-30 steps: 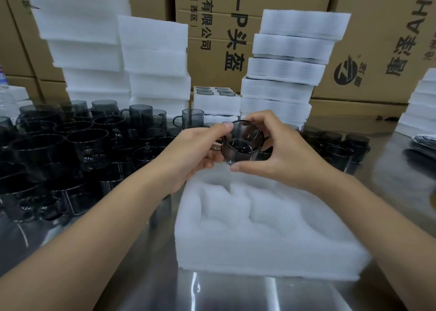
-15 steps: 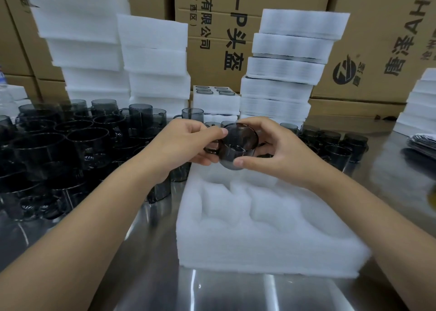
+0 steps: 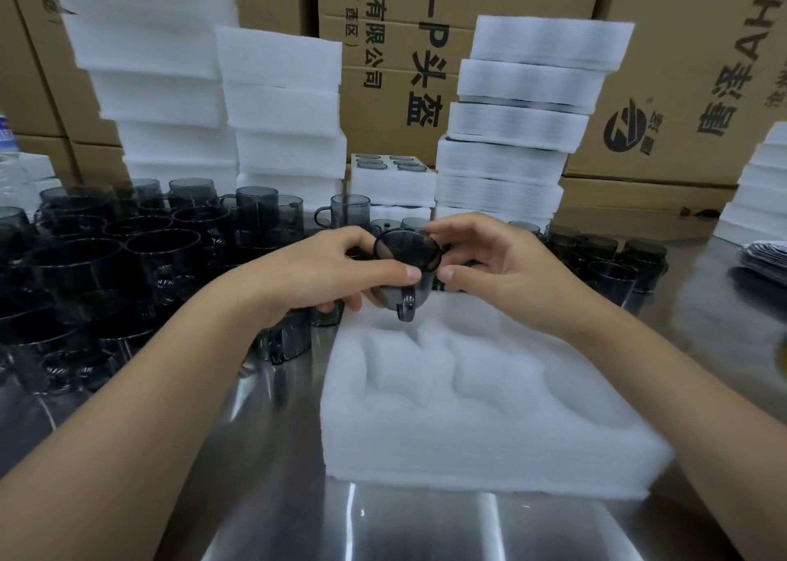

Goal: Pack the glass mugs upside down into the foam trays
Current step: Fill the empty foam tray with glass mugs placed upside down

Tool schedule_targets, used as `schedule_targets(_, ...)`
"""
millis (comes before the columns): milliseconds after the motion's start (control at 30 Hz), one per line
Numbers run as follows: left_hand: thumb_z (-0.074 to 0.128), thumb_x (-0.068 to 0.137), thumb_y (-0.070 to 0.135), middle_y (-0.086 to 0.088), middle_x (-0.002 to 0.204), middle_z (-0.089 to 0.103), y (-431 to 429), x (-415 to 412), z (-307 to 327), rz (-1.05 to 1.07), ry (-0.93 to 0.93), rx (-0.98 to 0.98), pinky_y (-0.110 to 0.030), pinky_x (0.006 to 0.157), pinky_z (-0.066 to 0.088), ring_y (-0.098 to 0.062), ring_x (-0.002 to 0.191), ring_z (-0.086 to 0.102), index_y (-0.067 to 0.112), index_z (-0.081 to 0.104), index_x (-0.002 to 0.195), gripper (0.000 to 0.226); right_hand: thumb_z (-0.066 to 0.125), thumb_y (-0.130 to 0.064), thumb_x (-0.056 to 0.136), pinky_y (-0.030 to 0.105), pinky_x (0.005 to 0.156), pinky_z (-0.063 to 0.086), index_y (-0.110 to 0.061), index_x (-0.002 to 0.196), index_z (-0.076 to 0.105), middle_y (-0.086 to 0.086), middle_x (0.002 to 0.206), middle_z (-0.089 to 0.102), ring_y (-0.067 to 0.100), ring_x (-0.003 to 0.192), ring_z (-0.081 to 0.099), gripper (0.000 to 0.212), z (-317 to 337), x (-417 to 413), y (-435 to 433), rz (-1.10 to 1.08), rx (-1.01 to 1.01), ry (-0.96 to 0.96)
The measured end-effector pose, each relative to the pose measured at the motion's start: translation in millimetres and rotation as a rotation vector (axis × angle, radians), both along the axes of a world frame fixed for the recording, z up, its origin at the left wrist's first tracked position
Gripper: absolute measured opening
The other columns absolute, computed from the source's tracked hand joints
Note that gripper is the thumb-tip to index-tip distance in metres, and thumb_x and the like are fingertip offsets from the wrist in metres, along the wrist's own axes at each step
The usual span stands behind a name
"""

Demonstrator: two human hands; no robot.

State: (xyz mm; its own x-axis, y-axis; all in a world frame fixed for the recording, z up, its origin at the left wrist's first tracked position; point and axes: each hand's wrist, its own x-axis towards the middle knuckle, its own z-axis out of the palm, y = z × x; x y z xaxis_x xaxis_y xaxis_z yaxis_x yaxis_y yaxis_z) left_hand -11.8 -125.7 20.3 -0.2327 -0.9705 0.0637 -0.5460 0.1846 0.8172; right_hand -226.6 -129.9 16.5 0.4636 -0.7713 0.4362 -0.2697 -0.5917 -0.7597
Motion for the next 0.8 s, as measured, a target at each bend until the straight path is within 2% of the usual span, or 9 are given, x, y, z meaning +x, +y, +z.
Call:
schedule_targets(100, 0.074, 0.033, 0.077, 0.015, 0.059, 0.06, -1, 1, -2, 0.031, -0.07, -0.029, -0.024, 0.052, 0.036, -0.004, 0.052, 0.049, 0.028, 0.059, 0.086, 0.074, 0.061, 0.005, 0.087, 0.021, 0.089, 0.051, -0.023, 0.109, 0.062, -0.005, 0.103, 0.07, 0.008, 0.096, 0.067, 0.036, -1, -1, 0, 0.028, 0.062, 0.031)
schedule_targets(200, 0.069, 0.026, 0.085, 0.015, 0.062, 0.059, -2, 2, -3, 0.076, -0.195, -0.111, -0.025, 0.059, 0.041, -0.004, 0.055, 0.052, 0.026, 0.059, 0.081, 0.081, 0.063, 0.003, 0.086, 0.016, 0.088, 0.049, -0.021, 0.114, 0.062, -0.006, 0.105, 0.071, 0.004, 0.099, 0.066, 0.037, -2, -2, -1, 0.042, 0.096, 0.053)
schedule_targets(300, 0.064, 0.028, 0.087, 0.013, 0.069, 0.061, -1, 2, -3, 0.079, -0.31, -0.136, -0.025, 0.062, 0.042, -0.005, 0.064, 0.057, 0.022, 0.058, 0.08, 0.084, 0.072, -0.019, 0.081, 0.014, 0.095, 0.045, -0.029, 0.121, 0.061, -0.012, 0.111, 0.07, 0.0, 0.106, 0.063, 0.042, -1, -3, 0, 0.065, 0.118, 0.143)
schedule_targets(367, 0.062, 0.028, 0.088, 0.012, 0.069, 0.06, 0, 2, -3, 0.082, -0.351, -0.139, -0.025, 0.061, 0.041, -0.007, 0.064, 0.056, 0.021, 0.058, 0.079, 0.084, 0.073, -0.038, 0.073, 0.017, 0.098, 0.045, -0.035, 0.122, 0.059, -0.018, 0.113, 0.068, -0.003, 0.109, 0.061, 0.051, -1, -5, 0, 0.069, 0.136, 0.197)
schedule_targets(500, 0.06, 0.028, 0.089, 0.011, 0.069, 0.061, 1, 1, -2, 0.089, -0.39, -0.137, -0.026, 0.061, 0.041, -0.009, 0.063, 0.056, 0.021, 0.058, 0.081, 0.087, 0.075, -0.035, 0.079, 0.026, 0.101, 0.04, -0.044, 0.114, 0.062, -0.019, 0.112, 0.068, -0.003, 0.108, 0.061, 0.039, -3, -6, -5, 0.053, 0.117, 0.227)
schedule_targets(600, 0.051, 0.036, 0.096, 0.014, 0.084, 0.064, 2, 1, -1, 0.064, -0.33, -0.143, -0.023, 0.065, 0.044, -0.003, 0.07, 0.058, 0.033, 0.06, 0.093, 0.086, 0.073, -0.038, 0.079, 0.019, 0.095, 0.046, -0.05, 0.107, 0.063, -0.023, 0.107, 0.069, -0.004, 0.104, 0.063, 0.032, -4, -4, -7, 0.048, 0.07, 0.245)
schedule_targets(667, 0.049, 0.041, 0.091, 0.019, 0.093, 0.062, 5, 4, 3, 0.008, -0.282, -0.16, -0.02, 0.068, 0.042, 0.003, 0.076, 0.058, 0.046, 0.06, 0.102, 0.076, 0.069, -0.048, 0.073, 0.017, 0.095, 0.047, -0.053, 0.105, 0.061, -0.024, 0.104, 0.069, -0.005, 0.103, 0.063, 0.034, -3, -3, -6, 0.047, 0.06, 0.265)
schedule_targets(733, 0.051, 0.046, 0.085, 0.02, 0.084, 0.067, 6, 7, 7, -0.074, -0.278, -0.168, -0.018, 0.069, 0.041, 0.003, 0.071, 0.06, 0.052, 0.067, 0.096, 0.062, 0.064, -0.054, 0.069, 0.014, 0.093, 0.046, -0.053, 0.109, 0.058, -0.026, 0.103, 0.069, -0.007, 0.101, 0.063, 0.041, -3, -3, -5, 0.04, 0.057, 0.29)
schedule_targets(800, 0.051, 0.049, 0.084, 0.012, 0.062, 0.058, 7, 8, 8, -0.109, -0.291, -0.165, -0.017, 0.058, 0.036, -0.005, 0.052, 0.049, 0.053, 0.07, 0.089, 0.054, 0.061, -0.054, 0.072, 0.007, 0.085, 0.044, -0.053, 0.115, 0.055, -0.03, 0.099, 0.068, -0.011, 0.095, 0.061, 0.044, -1, -2, -3, 0.032, 0.043, 0.327)
